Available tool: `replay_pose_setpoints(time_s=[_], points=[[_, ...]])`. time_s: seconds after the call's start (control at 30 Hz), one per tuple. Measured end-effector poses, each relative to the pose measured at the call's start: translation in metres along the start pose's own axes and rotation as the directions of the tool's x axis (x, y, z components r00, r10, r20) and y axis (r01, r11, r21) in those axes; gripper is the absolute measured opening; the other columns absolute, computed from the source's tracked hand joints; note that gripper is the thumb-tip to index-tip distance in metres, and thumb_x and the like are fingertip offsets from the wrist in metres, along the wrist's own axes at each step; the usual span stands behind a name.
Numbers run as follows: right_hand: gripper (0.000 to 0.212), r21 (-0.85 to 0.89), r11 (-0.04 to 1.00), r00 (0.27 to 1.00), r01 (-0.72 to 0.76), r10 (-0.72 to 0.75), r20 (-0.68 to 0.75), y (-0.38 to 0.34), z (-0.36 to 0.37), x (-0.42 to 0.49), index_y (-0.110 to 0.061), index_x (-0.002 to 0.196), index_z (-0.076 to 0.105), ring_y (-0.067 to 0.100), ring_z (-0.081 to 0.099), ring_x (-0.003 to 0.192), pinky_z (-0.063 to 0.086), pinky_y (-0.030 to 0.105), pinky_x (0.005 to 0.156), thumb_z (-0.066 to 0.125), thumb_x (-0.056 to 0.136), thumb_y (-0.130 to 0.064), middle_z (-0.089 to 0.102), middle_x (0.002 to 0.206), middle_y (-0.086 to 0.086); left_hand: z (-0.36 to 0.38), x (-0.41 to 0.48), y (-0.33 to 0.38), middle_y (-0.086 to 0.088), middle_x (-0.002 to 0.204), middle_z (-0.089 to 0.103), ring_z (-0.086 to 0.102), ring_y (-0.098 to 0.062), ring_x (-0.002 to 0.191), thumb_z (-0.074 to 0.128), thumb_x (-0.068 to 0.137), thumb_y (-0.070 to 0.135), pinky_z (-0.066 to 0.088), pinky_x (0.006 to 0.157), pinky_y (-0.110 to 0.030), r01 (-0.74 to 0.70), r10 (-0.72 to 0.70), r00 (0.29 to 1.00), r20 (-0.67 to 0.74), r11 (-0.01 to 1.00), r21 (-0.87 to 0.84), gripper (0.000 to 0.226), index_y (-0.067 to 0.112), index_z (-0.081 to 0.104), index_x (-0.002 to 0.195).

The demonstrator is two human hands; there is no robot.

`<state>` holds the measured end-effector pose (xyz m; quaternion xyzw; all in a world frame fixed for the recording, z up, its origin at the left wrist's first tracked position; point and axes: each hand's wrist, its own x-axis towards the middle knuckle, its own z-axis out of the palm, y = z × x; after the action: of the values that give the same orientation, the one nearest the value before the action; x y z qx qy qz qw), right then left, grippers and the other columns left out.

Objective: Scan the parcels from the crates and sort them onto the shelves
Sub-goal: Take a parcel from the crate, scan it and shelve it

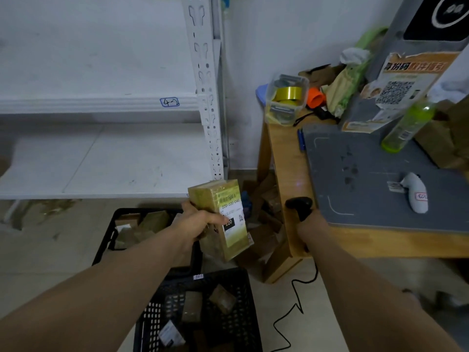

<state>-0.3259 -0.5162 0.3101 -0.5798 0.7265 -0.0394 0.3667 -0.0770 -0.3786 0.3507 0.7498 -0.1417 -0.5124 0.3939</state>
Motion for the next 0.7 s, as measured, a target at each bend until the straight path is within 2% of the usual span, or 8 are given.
replay_pose_setpoints(time_s=[0.07, 0.13, 0.2, 0.3, 0.37, 0.4, 0.53, 0.7], points=[[0.006, 0.07, 0.998, 0.999, 0.001, -0.005, 0.052, 0.0, 0.0, -0.005, -0.005, 0.099, 0.054, 0.028, 0.059, 0.081, 0.046, 0.035, 0.071, 0.054, 0.093, -0.003, 0.055, 0.088, 0.011, -0.005, -0.003, -0.003, -0.001, 0.123, 0.061, 0.058, -0.026, 0.115, 0.097, 0.04, 0.028, 0.049, 0.103, -0.053, 0.008, -0.008, 1.0, -0.01, 1.0, -0.027, 0.117, 0.027, 0.031, 0.137], [0.008, 0.181, 0.982, 0.984, -0.055, 0.023, 0.174, -0.004, 0.0, -0.017, -0.007, 0.087, 0.055, 0.026, 0.055, 0.072, 0.044, 0.034, 0.064, 0.056, 0.088, 0.001, 0.053, 0.081, 0.013, -0.012, -0.01, -0.004, -0.002, 0.124, 0.06, 0.056, -0.025, 0.115, 0.094, 0.059, 0.015, 0.048, 0.103, -0.051, 0.009, -0.009, 1.0, 0.008, 0.998, -0.07, 0.103, 0.024, 0.029, 0.138], [0.02, 0.301, 0.945, 0.946, -0.128, 0.025, 0.322, -0.016, -0.002, -0.043, -0.005, 0.099, 0.058, 0.029, 0.057, 0.081, 0.048, 0.035, 0.064, 0.062, 0.084, 0.007, 0.058, 0.091, 0.015, -0.025, -0.017, -0.003, -0.004, 0.125, 0.06, 0.057, -0.025, 0.114, 0.091, 0.065, 0.009, 0.049, 0.096, -0.048, 0.014, -0.014, 1.0, 0.003, 0.996, -0.091, 0.099, 0.022, 0.028, 0.14], [0.036, 0.396, 0.913, 0.904, -0.094, -0.088, 0.418, -0.034, -0.005, -0.083, -0.011, 0.112, 0.061, 0.032, 0.061, 0.096, 0.053, 0.041, 0.078, 0.068, 0.081, 0.005, 0.063, 0.101, 0.016, -0.049, -0.03, 0.003, -0.007, 0.121, 0.067, 0.064, -0.03, 0.11, 0.096, 0.053, 0.016, 0.054, 0.091, -0.053, 0.012, -0.013, 1.0, -0.02, 0.996, -0.087, 0.102, 0.023, 0.036, 0.135], [0.036, 0.429, 0.902, 0.862, -0.05, -0.177, 0.475, -0.048, -0.009, -0.112, -0.012, 0.111, 0.063, 0.03, 0.064, 0.09, 0.053, 0.041, 0.078, 0.069, 0.079, 0.003, 0.066, 0.094, 0.015, -0.066, -0.035, 0.005, -0.01, 0.116, 0.073, 0.07, -0.033, 0.104, 0.1, 0.037, 0.018, 0.056, 0.088, -0.058, -0.016, 0.011, 0.999, -0.039, 0.994, -0.108, 0.109, 0.019, 0.045, 0.13], [0.037, 0.446, 0.895, 0.836, -0.022, -0.229, 0.499, -0.055, -0.012, -0.125, -0.012, 0.112, 0.064, 0.028, 0.065, 0.083, 0.053, 0.04, 0.076, 0.069, 0.078, 0.002, 0.067, 0.087, 0.014, -0.074, -0.037, 0.006, -0.012, 0.115, 0.073, 0.071, -0.034, 0.103, 0.1, 0.036, 0.017, 0.057, 0.087, -0.058, -0.035, 0.028, 0.998, -0.052, 0.99, -0.134, 0.107, 0.016, 0.045, 0.128], [0.02, 0.545, 0.83, 0.783, 0.117, -0.415, 0.464, -0.082, -0.024, -0.175, -0.01, 0.106, 0.066, 0.019, 0.06, 0.068, 0.049, 0.036, 0.072, 0.07, 0.087, -0.007, 0.063, 0.075, 0.007, -0.101, -0.066, 0.019, -0.012, 0.116, 0.065, 0.067, -0.03, 0.101, 0.092, 0.06, 0.004, 0.056, 0.078, -0.046, -0.124, 0.107, 0.988, -0.11, 0.978, -0.167, 0.091, 0.017, 0.034, 0.128], [0.01, 0.561, 0.781, 0.783, 0.275, -0.52, 0.34, -0.117, -0.033, -0.227, -0.012, 0.098, 0.069, 0.018, 0.059, 0.07, 0.049, 0.031, 0.069, 0.072, 0.089, -0.014, 0.063, 0.075, 0.004, -0.137, -0.082, 0.025, -0.012, 0.119, 0.065, 0.066, -0.033, 0.105, 0.087, 0.066, -0.002, 0.055, 0.092, -0.054, -0.158, 0.144, 0.985, -0.091, 0.972, -0.175, 0.088, 0.017, 0.032, 0.132]])
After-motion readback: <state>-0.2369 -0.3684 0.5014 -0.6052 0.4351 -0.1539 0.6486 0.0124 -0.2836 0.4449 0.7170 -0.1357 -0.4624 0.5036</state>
